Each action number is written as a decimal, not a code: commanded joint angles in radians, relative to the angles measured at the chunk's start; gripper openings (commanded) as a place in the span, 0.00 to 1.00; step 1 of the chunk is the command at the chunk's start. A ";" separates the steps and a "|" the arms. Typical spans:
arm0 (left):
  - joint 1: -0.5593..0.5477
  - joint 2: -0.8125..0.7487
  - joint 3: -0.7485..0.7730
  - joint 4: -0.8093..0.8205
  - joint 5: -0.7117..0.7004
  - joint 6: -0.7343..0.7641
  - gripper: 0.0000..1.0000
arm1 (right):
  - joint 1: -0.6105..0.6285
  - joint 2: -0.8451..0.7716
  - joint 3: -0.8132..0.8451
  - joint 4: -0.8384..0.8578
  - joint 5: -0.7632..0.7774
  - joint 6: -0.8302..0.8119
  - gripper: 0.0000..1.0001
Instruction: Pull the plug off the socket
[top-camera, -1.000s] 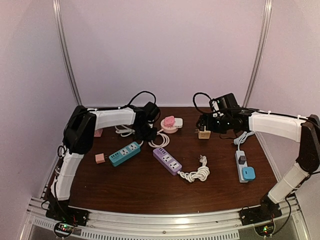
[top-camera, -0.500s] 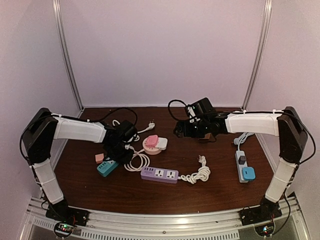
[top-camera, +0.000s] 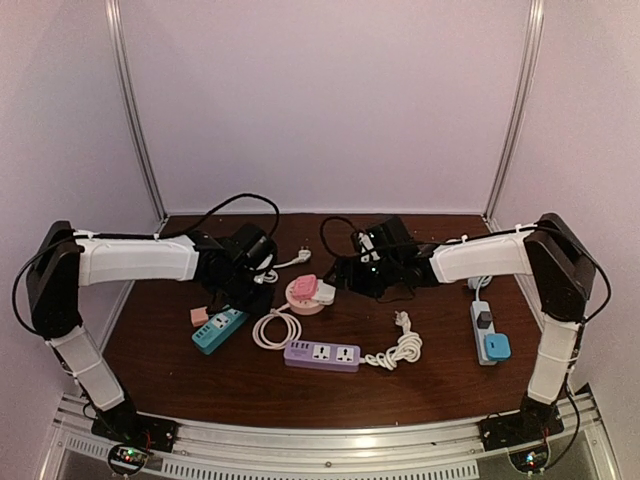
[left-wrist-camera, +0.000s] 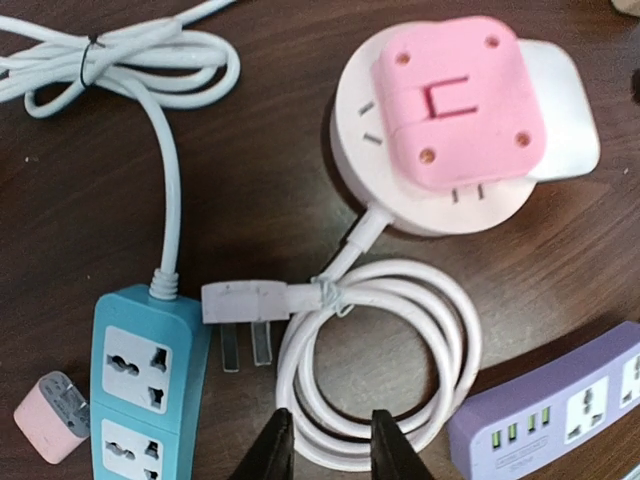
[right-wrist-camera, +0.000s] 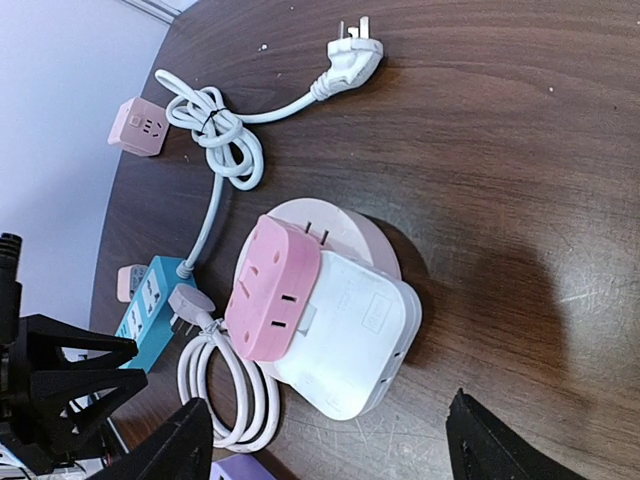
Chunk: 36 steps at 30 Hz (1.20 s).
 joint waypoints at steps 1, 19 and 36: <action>-0.009 0.006 0.077 0.016 0.006 0.004 0.32 | 0.001 0.028 -0.027 0.105 -0.036 0.081 0.81; -0.059 0.349 0.494 -0.072 -0.078 0.058 0.85 | -0.026 0.012 -0.123 0.202 -0.023 0.134 0.65; -0.040 0.441 0.605 -0.192 -0.243 0.094 0.83 | -0.036 -0.015 -0.151 0.235 -0.034 0.134 0.64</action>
